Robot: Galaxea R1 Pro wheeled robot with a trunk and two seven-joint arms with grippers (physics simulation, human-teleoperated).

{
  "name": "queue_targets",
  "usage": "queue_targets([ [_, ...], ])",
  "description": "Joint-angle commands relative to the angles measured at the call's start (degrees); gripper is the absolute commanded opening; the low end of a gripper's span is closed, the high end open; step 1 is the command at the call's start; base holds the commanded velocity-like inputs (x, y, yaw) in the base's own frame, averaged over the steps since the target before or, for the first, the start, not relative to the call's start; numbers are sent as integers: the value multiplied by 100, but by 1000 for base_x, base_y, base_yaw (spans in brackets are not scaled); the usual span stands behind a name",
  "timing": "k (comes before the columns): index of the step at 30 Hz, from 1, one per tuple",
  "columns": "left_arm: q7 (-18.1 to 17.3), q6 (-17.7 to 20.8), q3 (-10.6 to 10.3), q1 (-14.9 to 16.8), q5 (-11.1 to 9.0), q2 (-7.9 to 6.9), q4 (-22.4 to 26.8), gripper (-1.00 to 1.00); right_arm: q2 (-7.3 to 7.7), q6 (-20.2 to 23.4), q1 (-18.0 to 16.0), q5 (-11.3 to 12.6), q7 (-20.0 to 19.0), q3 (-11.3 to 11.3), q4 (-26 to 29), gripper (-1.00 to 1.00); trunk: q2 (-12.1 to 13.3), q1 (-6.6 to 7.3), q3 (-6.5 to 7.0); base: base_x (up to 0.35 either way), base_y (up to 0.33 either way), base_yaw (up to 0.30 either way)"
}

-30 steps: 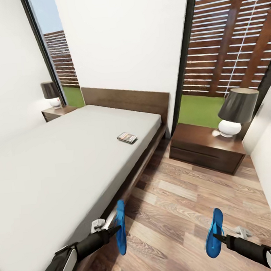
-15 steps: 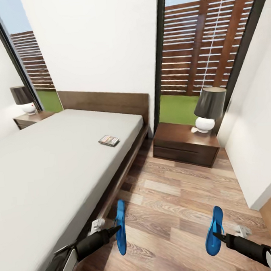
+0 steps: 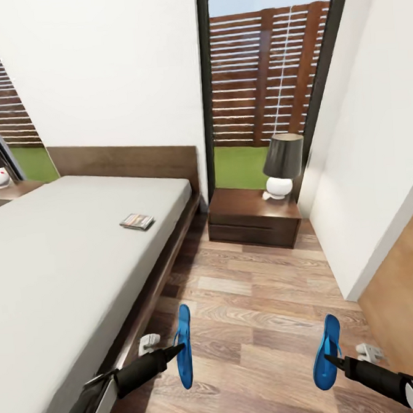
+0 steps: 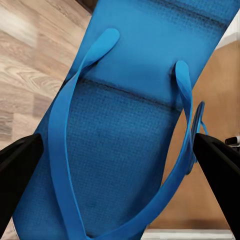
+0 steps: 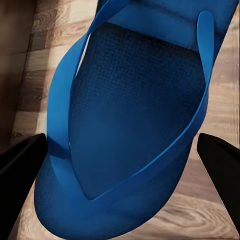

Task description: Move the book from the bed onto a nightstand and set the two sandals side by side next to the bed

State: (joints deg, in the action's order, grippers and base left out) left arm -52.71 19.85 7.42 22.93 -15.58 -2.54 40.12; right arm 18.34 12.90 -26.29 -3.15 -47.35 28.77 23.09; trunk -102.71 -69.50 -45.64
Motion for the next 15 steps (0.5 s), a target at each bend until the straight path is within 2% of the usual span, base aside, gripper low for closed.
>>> queue_targets([
  [1,-11,54,2,1,-41,-1,3,-100,-6,48,-7,-27,-37,50,4,-100,-2,1,-2,0,0,-300],
  [8,-11,54,5,1,-41,-1,4,-100,-6,47,-7,-27,-33,50,-112,-100,-2,1,14,0,0,-277],
  [15,-11,54,5,1,-41,-1,4,-100,-6,40,-7,-22,-20,57,-480,-100,-2,1,16,0,0,-56],
])
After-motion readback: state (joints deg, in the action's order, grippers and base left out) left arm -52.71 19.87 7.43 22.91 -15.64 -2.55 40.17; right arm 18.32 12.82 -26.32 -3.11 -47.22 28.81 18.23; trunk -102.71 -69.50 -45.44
